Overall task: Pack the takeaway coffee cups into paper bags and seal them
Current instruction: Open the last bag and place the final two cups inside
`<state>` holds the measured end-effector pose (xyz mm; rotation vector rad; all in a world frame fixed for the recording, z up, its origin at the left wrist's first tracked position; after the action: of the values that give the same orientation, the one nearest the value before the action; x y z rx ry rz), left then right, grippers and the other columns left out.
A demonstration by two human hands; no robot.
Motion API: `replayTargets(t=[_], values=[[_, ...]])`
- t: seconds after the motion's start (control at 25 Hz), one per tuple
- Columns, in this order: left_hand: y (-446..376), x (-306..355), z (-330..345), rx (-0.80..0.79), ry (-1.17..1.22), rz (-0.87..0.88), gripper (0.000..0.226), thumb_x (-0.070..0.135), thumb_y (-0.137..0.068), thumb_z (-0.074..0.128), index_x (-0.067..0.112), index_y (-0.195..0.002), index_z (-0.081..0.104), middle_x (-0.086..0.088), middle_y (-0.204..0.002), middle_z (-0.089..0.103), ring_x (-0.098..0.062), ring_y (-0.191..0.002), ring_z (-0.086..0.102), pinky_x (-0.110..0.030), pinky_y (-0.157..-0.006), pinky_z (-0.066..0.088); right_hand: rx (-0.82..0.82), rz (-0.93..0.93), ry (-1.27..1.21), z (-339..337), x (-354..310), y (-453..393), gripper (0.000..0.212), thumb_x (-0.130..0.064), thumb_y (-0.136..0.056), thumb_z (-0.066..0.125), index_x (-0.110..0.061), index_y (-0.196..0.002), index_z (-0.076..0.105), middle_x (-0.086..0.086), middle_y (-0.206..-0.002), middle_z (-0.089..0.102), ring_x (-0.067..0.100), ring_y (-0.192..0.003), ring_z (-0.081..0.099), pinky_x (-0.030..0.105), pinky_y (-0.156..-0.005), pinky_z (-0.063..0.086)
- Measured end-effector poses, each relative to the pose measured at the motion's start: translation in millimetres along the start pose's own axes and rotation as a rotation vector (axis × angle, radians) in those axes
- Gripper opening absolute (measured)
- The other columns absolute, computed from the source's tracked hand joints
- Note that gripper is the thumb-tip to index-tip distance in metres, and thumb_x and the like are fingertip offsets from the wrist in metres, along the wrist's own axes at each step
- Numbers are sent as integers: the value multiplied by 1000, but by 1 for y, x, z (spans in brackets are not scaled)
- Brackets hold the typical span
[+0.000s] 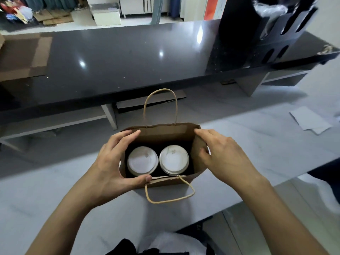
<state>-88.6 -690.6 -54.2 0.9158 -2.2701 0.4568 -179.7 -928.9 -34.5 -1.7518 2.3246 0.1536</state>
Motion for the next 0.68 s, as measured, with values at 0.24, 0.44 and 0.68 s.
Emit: replayTargets(t=[0.24,0.44,0.68], values=[[-18,40,36,-90,-1,113,107,76,-61,74,47,-154,27,27,-154,25,-7,-143,32,-43,-113,41,16,156,-78,-14,52,44,56,-18,-99,50,-30,-153,41,-11,-150,50,22,-113,62,37,-97,50],[-33,87,76,-128,-16,173,107,75,-62,75,46,-154,28,27,-153,27,-5,-142,32,-41,-114,40,11,236,-92,-25,109,77,57,-19,-98,50,-30,-154,40,-12,-153,47,21,-115,61,37,-96,47],[-46,152,137,-164,-13,190,106,73,-63,76,45,-154,29,25,-153,27,-6,-143,32,-43,-114,41,-5,294,-113,-46,191,113,58,-19,-98,50,-29,-154,39,-11,-155,45,21,-121,59,36,-101,44]])
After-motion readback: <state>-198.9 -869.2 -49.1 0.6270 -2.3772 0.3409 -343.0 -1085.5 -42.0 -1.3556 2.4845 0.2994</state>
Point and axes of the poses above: each hand's wrist, its own y-axis away from the middle knuckle, its own z-axis out of the palm, x = y × z, the point moved 9 cm from there along -y, towards the middle knuckle
